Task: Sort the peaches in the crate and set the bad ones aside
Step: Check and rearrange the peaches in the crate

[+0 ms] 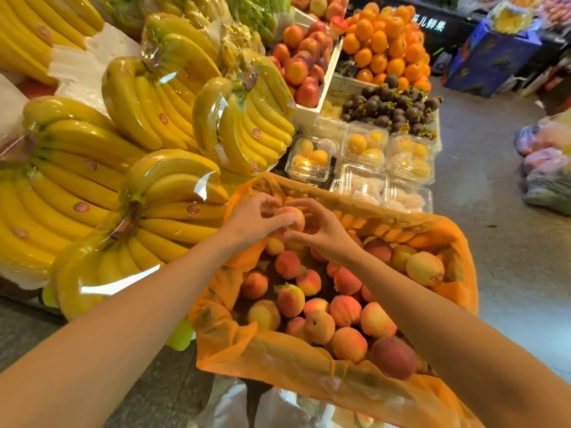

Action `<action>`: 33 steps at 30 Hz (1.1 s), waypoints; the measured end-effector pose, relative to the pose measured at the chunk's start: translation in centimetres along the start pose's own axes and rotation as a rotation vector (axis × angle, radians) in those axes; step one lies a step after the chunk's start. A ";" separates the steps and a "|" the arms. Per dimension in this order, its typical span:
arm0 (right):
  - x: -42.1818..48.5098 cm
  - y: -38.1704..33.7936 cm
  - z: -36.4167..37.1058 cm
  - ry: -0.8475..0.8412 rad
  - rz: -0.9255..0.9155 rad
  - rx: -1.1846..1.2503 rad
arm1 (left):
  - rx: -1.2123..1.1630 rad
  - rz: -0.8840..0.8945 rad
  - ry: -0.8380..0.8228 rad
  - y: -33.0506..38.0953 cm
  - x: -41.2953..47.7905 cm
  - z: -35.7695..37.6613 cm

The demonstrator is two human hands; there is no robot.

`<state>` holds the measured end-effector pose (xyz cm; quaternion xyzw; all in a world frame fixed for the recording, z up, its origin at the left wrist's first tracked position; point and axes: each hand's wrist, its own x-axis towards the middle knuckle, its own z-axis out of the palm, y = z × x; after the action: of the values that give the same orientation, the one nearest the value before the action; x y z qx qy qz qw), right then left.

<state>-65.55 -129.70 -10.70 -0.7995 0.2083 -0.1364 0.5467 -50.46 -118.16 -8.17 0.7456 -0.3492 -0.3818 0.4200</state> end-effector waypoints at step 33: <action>1.5 5.7 8.3 -0.004 0.242 -0.849 | 0.412 0.325 0.098 -4.4 0.7 -2.2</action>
<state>-61.55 -125.47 -19.10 -0.9233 0.3370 0.0275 0.1822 -47.32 -116.15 -11.50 0.7672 -0.5138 -0.1937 0.3315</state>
